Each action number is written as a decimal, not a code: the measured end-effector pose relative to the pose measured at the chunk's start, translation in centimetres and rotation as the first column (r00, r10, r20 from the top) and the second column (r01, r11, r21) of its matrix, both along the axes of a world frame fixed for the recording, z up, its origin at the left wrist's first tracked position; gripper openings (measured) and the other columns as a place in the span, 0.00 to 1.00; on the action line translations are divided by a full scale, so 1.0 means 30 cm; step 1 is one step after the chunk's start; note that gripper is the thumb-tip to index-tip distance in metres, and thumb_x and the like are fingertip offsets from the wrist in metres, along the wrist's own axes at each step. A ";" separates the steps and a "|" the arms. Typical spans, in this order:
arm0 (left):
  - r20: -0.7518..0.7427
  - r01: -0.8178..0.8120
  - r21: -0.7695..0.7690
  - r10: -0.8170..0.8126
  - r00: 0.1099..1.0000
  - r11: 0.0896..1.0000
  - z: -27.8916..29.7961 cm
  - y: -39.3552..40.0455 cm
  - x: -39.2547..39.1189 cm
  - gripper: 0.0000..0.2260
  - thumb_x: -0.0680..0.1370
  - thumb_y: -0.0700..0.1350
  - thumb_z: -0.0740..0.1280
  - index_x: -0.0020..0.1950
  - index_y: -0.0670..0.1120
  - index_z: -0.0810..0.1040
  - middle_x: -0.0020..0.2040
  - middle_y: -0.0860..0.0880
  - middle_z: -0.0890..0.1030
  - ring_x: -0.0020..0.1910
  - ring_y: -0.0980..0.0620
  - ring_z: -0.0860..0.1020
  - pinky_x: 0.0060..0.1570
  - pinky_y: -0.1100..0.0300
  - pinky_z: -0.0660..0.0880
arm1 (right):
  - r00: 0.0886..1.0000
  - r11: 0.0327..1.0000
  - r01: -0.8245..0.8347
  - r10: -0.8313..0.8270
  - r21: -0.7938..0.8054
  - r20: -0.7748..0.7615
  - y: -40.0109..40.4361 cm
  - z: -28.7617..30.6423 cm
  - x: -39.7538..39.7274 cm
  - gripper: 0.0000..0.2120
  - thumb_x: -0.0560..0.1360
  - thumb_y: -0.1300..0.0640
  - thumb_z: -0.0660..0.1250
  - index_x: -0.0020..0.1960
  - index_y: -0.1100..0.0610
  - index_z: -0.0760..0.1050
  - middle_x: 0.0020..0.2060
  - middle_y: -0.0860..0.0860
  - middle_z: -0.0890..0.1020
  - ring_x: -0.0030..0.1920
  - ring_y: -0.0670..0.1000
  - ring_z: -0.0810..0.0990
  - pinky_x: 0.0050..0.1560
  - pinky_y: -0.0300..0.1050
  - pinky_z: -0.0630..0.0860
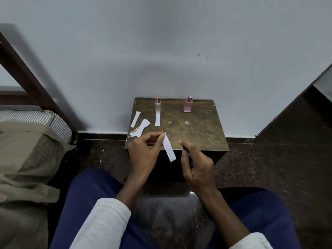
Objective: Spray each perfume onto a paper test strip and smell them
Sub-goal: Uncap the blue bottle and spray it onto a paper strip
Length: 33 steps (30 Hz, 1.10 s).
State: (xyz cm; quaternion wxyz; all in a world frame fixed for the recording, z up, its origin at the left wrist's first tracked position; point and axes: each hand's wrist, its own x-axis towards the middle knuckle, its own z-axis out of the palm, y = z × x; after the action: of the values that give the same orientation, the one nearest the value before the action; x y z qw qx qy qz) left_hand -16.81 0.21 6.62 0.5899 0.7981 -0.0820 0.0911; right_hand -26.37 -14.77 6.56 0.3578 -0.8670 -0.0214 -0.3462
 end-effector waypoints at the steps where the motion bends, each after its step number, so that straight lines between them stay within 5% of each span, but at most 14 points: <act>1: 0.024 -0.011 0.027 0.010 1.000 1.000 0.004 0.000 0.001 0.06 0.79 0.48 0.78 0.55 0.51 0.91 0.46 0.60 0.89 0.44 0.65 0.86 0.48 0.67 0.83 | 1.000 1.000 -0.004 0.004 -0.003 0.004 -0.004 -0.006 0.003 0.12 0.84 0.61 0.63 0.66 0.57 0.77 0.39 0.48 0.81 0.35 0.44 0.77 0.39 0.31 0.73; 6: 0.058 -0.090 0.087 0.085 0.995 0.992 0.013 -0.002 0.005 0.05 0.79 0.52 0.78 0.53 0.54 0.91 0.43 0.62 0.88 0.41 0.60 0.85 0.43 0.73 0.77 | 0.998 0.999 0.040 -0.041 0.007 0.057 -0.013 -0.013 0.033 0.11 0.83 0.63 0.63 0.64 0.58 0.77 0.34 0.49 0.78 0.31 0.44 0.73 0.35 0.32 0.70; 15: 0.023 -0.092 0.096 0.090 0.996 0.991 0.014 0.020 -0.006 0.05 0.78 0.54 0.78 0.53 0.56 0.91 0.40 0.62 0.87 0.39 0.58 0.85 0.43 0.59 0.83 | 0.990 0.996 0.083 -0.085 0.021 0.109 0.005 -0.021 0.075 0.09 0.83 0.63 0.63 0.62 0.58 0.76 0.35 0.48 0.78 0.30 0.42 0.71 0.34 0.30 0.69; 29: 0.047 -0.107 0.089 0.103 0.994 0.990 0.029 0.033 -0.018 0.05 0.78 0.51 0.79 0.52 0.53 0.91 0.39 0.61 0.87 0.37 0.60 0.84 0.39 0.74 0.75 | 0.984 0.993 0.110 -0.103 -0.039 0.143 0.008 -0.033 0.082 0.07 0.82 0.64 0.65 0.58 0.61 0.79 0.36 0.51 0.82 0.29 0.47 0.76 0.31 0.40 0.76; 33: 0.046 -0.109 0.096 0.105 0.993 0.989 0.025 0.038 -0.019 0.05 0.78 0.52 0.79 0.52 0.53 0.91 0.37 0.60 0.86 0.35 0.59 0.83 0.38 0.73 0.75 | 0.981 0.992 0.118 -0.110 -0.037 0.162 0.002 -0.039 0.082 0.10 0.83 0.65 0.64 0.64 0.60 0.76 0.37 0.51 0.82 0.31 0.42 0.73 0.37 0.28 0.72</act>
State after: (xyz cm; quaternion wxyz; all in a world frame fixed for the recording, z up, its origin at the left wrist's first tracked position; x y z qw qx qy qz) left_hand -17.39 1.36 7.38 0.5422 0.8275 -0.0554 0.1345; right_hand -23.90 -14.70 5.39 0.3145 -0.8443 -0.0083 -0.4338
